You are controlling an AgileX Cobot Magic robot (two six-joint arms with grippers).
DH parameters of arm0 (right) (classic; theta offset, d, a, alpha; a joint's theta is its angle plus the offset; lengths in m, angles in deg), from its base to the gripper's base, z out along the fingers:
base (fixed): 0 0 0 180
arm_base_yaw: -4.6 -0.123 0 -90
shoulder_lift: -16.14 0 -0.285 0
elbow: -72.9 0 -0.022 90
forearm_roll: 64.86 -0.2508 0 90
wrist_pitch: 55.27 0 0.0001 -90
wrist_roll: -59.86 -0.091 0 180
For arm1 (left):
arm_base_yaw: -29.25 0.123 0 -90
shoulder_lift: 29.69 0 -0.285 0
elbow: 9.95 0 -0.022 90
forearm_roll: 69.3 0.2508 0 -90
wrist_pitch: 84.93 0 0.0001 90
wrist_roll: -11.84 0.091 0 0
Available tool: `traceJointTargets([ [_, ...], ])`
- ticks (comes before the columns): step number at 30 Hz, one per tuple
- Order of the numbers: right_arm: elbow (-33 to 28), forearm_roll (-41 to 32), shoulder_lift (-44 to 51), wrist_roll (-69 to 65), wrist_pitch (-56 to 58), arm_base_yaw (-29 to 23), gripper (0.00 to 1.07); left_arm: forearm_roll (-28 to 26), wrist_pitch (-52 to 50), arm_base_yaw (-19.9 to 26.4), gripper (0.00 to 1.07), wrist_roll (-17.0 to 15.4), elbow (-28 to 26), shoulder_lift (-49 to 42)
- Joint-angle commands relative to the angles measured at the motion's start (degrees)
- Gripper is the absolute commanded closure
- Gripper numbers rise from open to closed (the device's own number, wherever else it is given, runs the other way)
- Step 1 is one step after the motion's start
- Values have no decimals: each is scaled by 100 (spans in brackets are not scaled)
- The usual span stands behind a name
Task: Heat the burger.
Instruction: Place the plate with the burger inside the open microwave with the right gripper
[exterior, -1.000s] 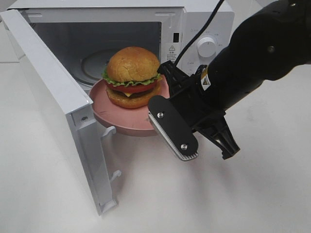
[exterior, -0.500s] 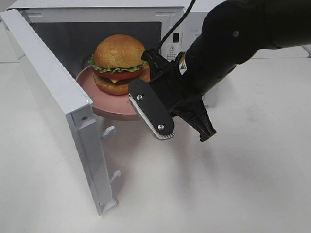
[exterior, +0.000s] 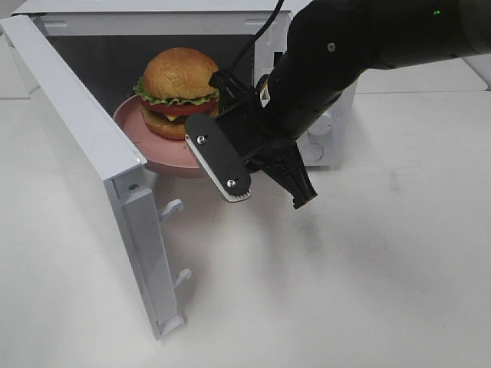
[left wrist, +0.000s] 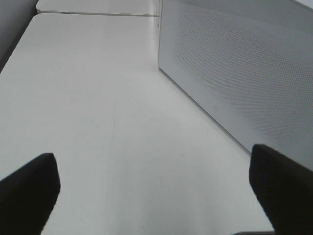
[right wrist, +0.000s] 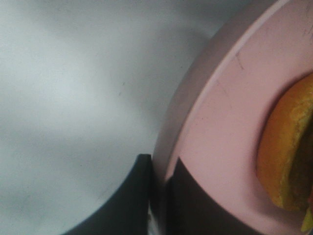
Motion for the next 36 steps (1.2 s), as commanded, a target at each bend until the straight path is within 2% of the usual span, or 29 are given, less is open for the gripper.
traceJointTargets([
  [1,292,74,-120,-86,-292,17,107,-29,-74,11,9,0,11,-103],
  [12,951,103,-642,-149,-74,17,107,-29,-74,11,9,0,11,-103],
  [36,2641,773,-1788,-831,252,17,107,-29,-74,11,9,0,11,-103],
])
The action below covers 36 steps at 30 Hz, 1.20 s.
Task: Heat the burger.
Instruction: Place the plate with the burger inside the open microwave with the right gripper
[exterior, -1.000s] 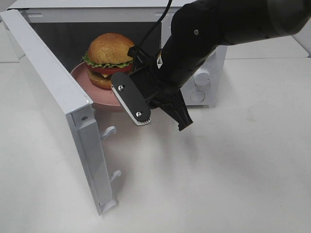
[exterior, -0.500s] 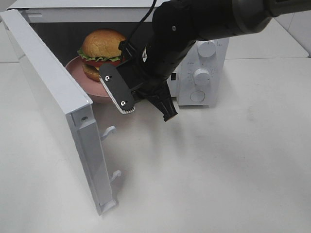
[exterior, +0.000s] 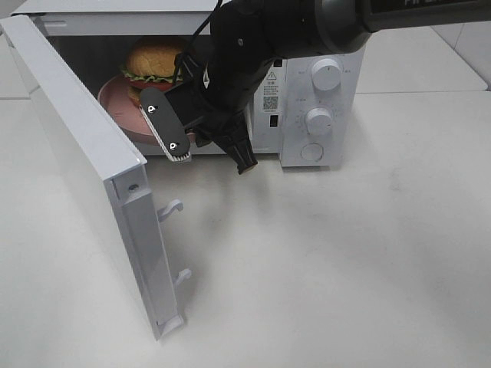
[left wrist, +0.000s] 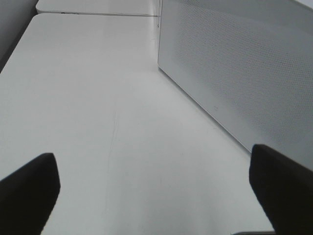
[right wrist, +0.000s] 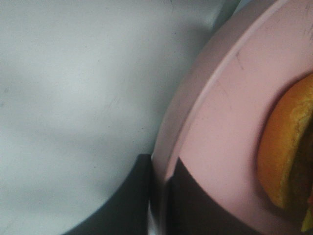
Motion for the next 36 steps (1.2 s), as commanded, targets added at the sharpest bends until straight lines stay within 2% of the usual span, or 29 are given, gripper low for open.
traceJointTargets([
  [1,258,138,-29,-52,-241,17,107,-29,-74,11,9,0,11,-103],
  [7,659,212,-350,-52,-149,17,107,-29,-74,11,9,0,11,-103],
  [9,974,229,-561,-80,-103,17,107,-29,-74,11,9,0,11,-103],
  [17,1432,241,-882,-138,-69,17,107,-29,-74,11,9,0,11,-103],
  [19,1725,241,-1077,-378,34,80,107,-29,-74,11,9,0,11,-103],
  [22,1799,252,-1123,-407,63,80,107,-29,-74,11,9,0,11,-103],
  [24,1994,453,-1220,-602,80,143,107,-29,-74,11,9,0,11,-103],
  [33,2120,498,-1318,-653,-6,212,107,-29,-74,11,9,0,11,-103],
  [36,2120,504,-1375,-837,11,223,102,-29,-74,11,9,0,11,-103],
])
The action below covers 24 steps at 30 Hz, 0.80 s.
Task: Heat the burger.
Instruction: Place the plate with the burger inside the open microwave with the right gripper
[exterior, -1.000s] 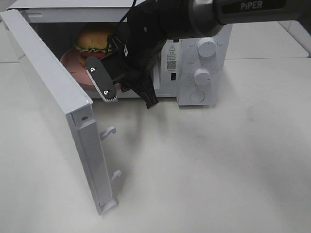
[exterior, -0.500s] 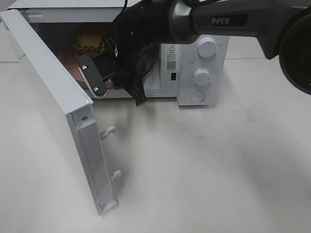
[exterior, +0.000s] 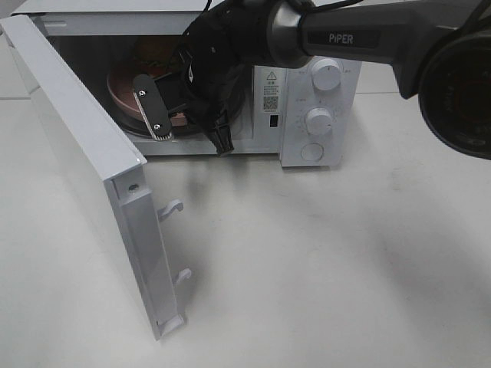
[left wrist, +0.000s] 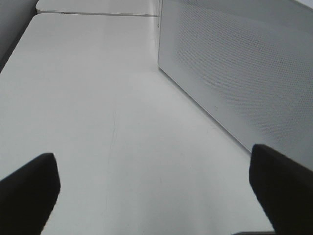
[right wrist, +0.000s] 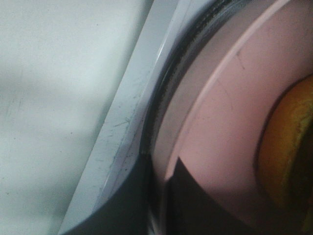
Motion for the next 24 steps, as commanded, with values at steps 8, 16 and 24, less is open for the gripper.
traceJointTargets([
  [8,97,109,34,-298,-292,0,77,-29,-74,11,9,0,11,-103],
  [16,92,-132,57,-355,-109,-63,50,-29,-74,11,9,0,11,-103],
  [24,-642,-189,447,-424,-435,-126,44,-29,-74,11,9,0,11,-103],
])
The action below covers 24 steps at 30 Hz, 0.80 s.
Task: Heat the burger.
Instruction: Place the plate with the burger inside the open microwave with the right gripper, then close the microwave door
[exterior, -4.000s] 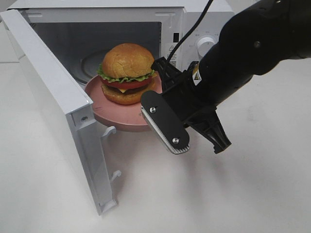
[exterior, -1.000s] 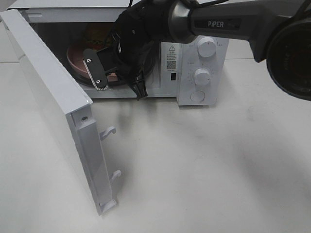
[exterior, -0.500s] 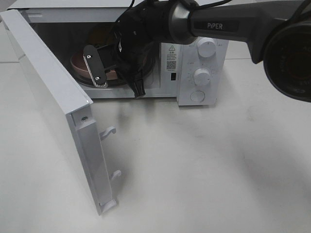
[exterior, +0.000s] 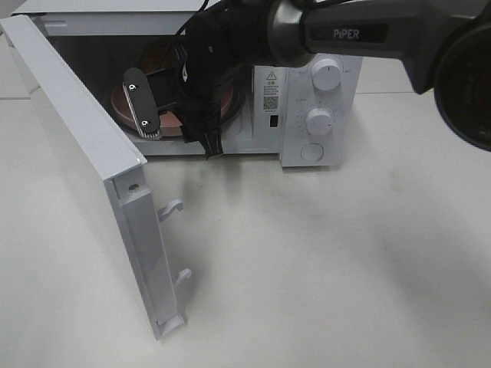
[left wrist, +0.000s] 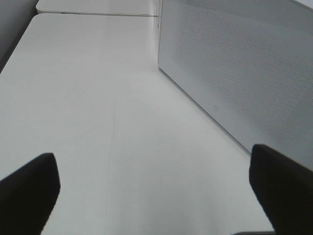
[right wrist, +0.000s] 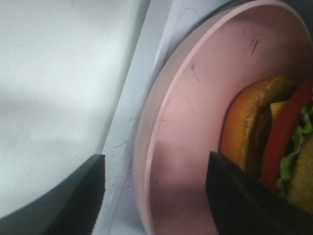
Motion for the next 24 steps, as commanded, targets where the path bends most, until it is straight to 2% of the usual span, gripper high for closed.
traceJointTargets([
  [1,-441,-17,281,-52,-132,-29,44,-29,-74,11,9,0,11,-103],
  [6,-882,-11,521,-52,-321,-29,44,-29,-74,11,9,0,11,-103],
  [8,-1283,-11,722,-57,-573,-29,40,-29,-74,11,9,0,11,-103],
  [9,-1283,-11,722,-57,-573,-29,40,-29,-74,11,9,0,11,-103],
  [10,-1547,-6,877,-103,-728,-29,34,-29,-74,11,9,0,11,-103],
  [11,-1547,-6,877,-103,-728,-29,34,-29,-74,11,9,0,11,-103],
  [13,-1879,6,1106,-178,-997,-23,26,-29,-74,11,9,0,11,-103],
  [24,-2985,143,1874,-424,-1495,57,25,-29,-74,11,9,0,11,-103],
])
